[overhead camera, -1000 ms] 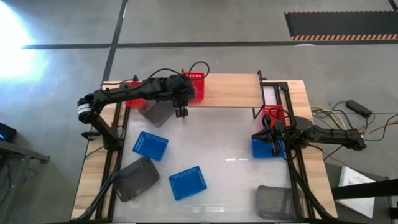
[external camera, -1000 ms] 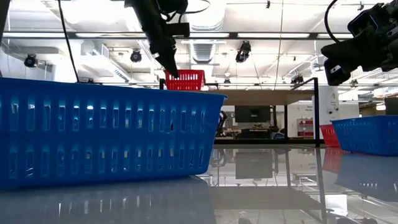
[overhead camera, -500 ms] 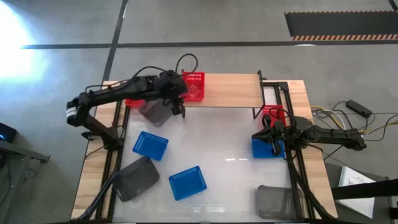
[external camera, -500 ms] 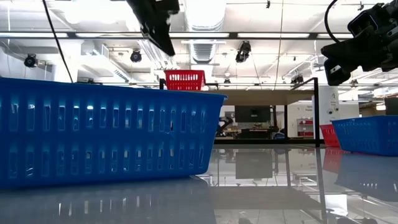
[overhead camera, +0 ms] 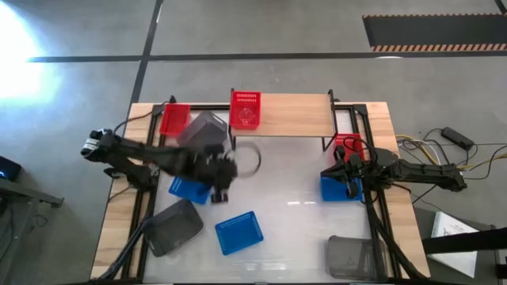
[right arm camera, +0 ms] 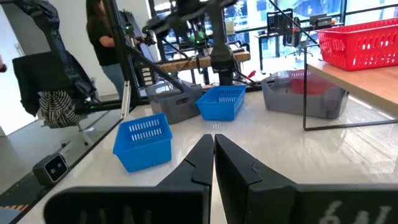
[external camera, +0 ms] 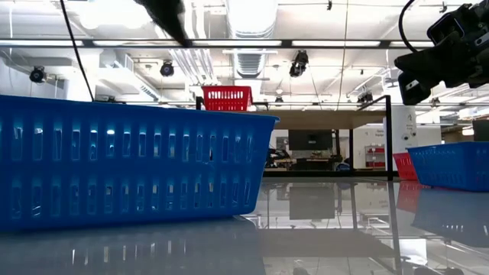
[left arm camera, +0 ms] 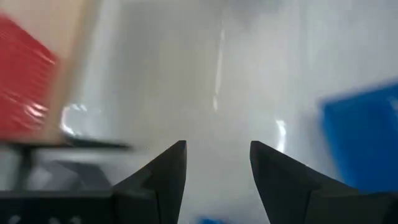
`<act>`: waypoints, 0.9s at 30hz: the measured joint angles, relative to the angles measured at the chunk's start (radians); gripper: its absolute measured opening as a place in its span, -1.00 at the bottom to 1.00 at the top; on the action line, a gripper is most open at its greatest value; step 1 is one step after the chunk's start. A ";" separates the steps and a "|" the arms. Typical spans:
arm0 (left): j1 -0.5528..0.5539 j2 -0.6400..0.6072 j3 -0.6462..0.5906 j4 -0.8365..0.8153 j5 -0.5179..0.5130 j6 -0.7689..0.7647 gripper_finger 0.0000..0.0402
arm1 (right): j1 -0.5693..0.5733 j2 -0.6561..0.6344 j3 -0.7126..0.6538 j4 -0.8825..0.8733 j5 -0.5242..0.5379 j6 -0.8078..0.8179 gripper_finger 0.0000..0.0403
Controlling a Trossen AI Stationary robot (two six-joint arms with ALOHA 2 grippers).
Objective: Stack baskets on shelf by color
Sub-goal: Put the bottom left black bin on the shelf
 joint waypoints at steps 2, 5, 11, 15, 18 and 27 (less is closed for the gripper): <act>-0.082 0.008 -0.009 -0.074 0.002 -0.157 -0.19 | 0.000 0.000 0.000 -0.001 0.000 0.000 -0.96; -0.205 0.019 -0.014 -0.186 0.052 -0.417 -0.19 | 0.000 0.000 0.000 -0.001 0.000 0.000 -0.96; -0.402 0.026 -0.066 -0.293 0.191 -0.901 -0.19 | 0.000 0.000 0.000 -0.001 0.000 0.000 -0.96; -0.494 0.026 -0.126 -0.262 0.372 -1.097 -0.19 | 0.000 0.000 0.000 -0.001 0.000 0.000 -0.96; -0.559 0.035 -0.176 -0.181 0.513 -1.102 -0.19 | 0.000 0.000 0.000 -0.001 0.000 0.000 -0.96; -0.650 0.074 -0.274 -0.001 0.704 -1.037 -0.19 | 0.000 0.000 0.000 -0.001 0.000 0.000 -0.96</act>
